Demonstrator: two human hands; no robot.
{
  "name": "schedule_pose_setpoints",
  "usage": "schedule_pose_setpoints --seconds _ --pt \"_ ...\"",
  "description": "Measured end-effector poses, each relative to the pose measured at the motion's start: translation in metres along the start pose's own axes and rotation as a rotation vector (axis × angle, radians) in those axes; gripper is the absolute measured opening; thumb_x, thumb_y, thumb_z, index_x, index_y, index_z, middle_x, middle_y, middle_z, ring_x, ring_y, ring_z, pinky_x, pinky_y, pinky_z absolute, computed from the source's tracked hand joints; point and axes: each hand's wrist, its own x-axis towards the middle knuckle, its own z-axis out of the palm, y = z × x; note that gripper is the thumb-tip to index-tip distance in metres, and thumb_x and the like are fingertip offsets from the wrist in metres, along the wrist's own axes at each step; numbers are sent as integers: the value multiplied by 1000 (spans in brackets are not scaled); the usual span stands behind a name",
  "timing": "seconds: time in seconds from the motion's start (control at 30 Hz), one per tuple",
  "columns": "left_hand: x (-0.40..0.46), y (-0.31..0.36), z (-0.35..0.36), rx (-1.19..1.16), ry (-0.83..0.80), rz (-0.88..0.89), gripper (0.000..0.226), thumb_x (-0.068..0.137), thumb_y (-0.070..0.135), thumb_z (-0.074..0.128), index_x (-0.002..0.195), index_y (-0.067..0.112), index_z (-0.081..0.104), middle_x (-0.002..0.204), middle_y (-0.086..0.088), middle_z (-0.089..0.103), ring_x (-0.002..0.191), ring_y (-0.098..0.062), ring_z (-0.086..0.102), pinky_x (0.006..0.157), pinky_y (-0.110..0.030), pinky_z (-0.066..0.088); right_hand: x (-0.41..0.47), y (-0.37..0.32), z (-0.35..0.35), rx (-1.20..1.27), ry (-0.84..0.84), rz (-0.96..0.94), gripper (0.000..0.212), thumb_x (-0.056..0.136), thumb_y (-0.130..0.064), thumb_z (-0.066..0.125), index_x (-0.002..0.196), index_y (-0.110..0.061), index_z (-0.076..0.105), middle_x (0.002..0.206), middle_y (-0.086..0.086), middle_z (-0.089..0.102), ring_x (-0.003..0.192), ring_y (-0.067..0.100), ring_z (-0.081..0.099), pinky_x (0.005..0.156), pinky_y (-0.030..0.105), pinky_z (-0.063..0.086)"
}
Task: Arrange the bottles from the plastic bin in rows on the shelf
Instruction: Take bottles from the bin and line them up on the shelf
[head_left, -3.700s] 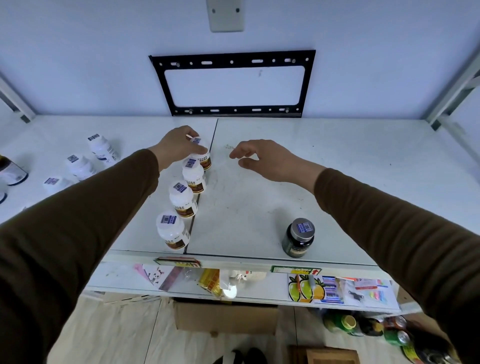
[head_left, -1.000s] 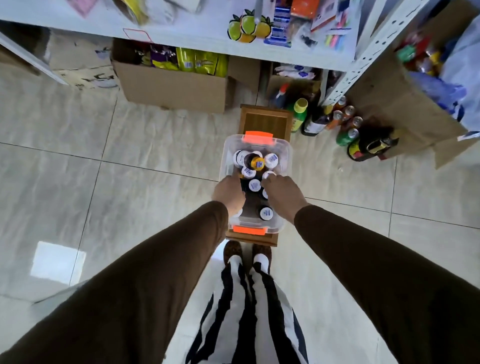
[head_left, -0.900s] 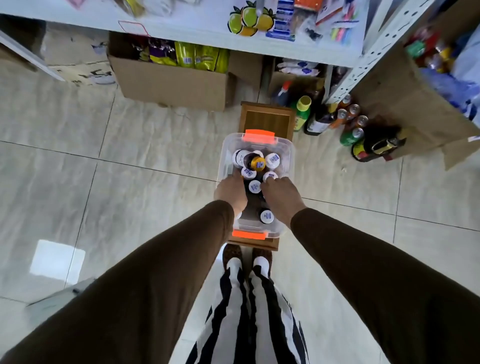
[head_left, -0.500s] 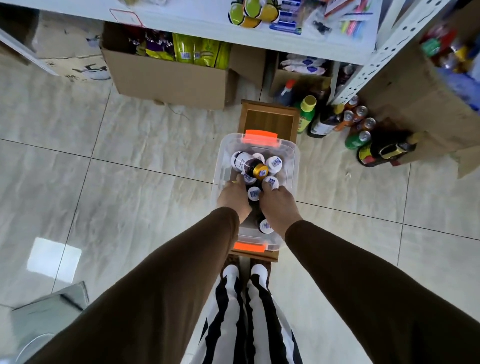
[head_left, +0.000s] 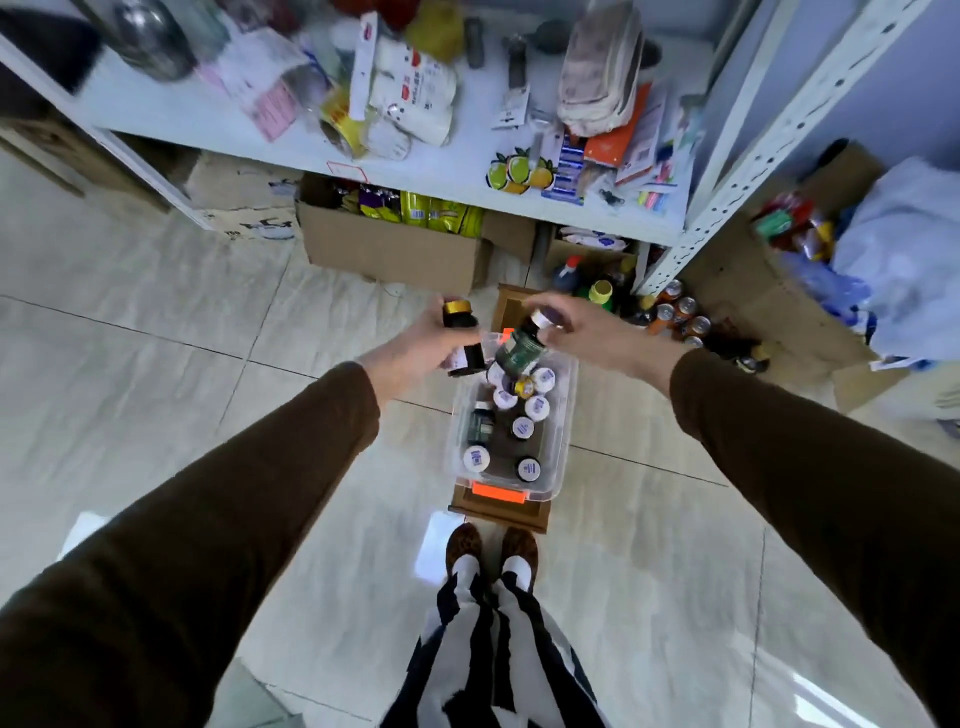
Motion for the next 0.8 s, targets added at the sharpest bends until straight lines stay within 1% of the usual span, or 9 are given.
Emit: schedule_pose_setpoints --seconds 0.1,0.17,0.23,0.37,0.43,0.5,0.6,0.67,0.8 --pt "-28 63 -24 -68 43 37 24 99 29 59 118 25 44 102 -3 59 94 -21 56 84 -40 47 -19 -54 -38 199 4 -58 41 100 -19 52 140 -29 46 126 -7 52 113 9 56 96 26 49" --pt "-48 100 -37 -96 87 78 18 100 35 54 112 24 47 95 -6 54 87 -21 52 81 -41 43 -33 -88 -59 266 8 -120 43 100 -18 53 142 -28 46 127 -6 53 112 13 60 96 32 54" --pt "-70 135 -46 -127 124 136 9 103 30 45 107 22 43 90 -9 46 77 -21 45 77 -39 40 -46 -118 -79 259 8 -182 45 99 -23 55 142 -30 46 140 -1 47 121 16 57 95 36 55" --pt "-108 185 -63 -83 125 257 10 104 25 45 112 20 47 102 -11 54 91 -24 53 83 -43 48 -68 -176 -104 236 64 -242 45 98 -21 57 142 -25 48 139 1 47 117 15 60 91 33 57" --pt "-124 203 -71 -56 124 301 20 100 29 52 119 24 53 109 -9 59 97 -22 58 84 -41 55 -78 -203 -110 199 150 -253 43 96 -23 61 138 -21 51 133 3 50 107 15 64 79 28 60" --pt "-139 218 -78 -22 149 349 31 101 25 54 131 17 51 113 -7 62 100 -19 62 80 -37 57 -86 -224 -115 187 230 -271 39 93 -25 65 130 -18 55 126 3 57 100 16 66 66 20 57" --pt "-157 235 -86 -18 176 406 42 99 19 60 137 8 47 124 -11 63 110 -22 64 90 -39 56 -91 -247 -121 193 313 -291 29 88 -27 71 114 -20 60 111 2 64 101 19 66 77 29 59" --pt "-168 242 -91 -10 178 429 41 98 18 61 135 5 50 128 -15 63 114 -24 64 91 -38 56 -95 -259 -122 214 328 -300 26 87 -24 73 108 -19 61 102 0 66 99 19 67 85 38 59" --pt "-184 250 -101 -9 164 479 39 98 18 62 134 7 52 128 -13 64 109 -20 65 90 -34 55 -100 -280 -119 200 346 -324 32 85 -22 75 113 -12 61 107 7 68 103 22 68 88 44 58"
